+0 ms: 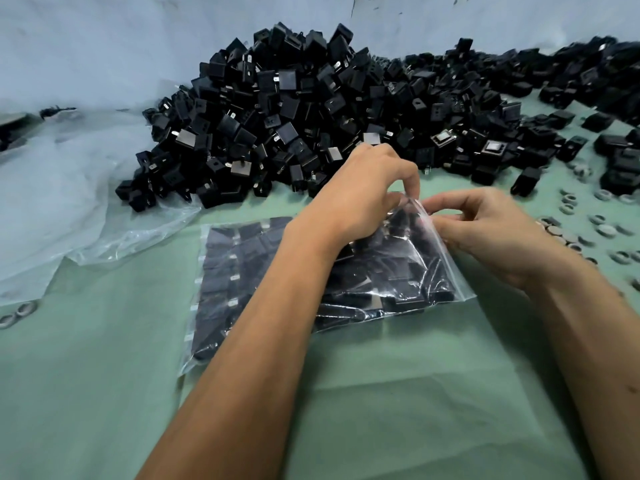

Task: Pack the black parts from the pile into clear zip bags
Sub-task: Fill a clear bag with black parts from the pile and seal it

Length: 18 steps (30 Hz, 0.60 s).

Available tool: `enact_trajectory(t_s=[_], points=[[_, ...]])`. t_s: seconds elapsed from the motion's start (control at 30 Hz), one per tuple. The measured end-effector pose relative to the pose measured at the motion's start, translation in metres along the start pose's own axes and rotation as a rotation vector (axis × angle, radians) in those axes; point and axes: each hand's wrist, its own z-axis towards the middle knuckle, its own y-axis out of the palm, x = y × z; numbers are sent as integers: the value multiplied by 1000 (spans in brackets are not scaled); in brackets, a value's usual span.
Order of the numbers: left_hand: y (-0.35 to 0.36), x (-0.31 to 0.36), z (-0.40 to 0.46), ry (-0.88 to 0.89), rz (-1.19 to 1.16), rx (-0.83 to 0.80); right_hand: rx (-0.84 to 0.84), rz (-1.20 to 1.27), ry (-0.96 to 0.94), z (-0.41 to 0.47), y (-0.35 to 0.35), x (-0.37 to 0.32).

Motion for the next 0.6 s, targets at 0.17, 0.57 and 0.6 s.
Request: enact_trajectory(t_s=[0.17,0.57,0.6], points=[[-1,0,0,4,0,26,54,-1,-107,4,-3,0],[-2,-4,-1,-50,-19,29,-11,-81,-139,0,3,-4],[-3,-7,-1,-81,-24,40,-37,-73,-135,0,5,-4]])
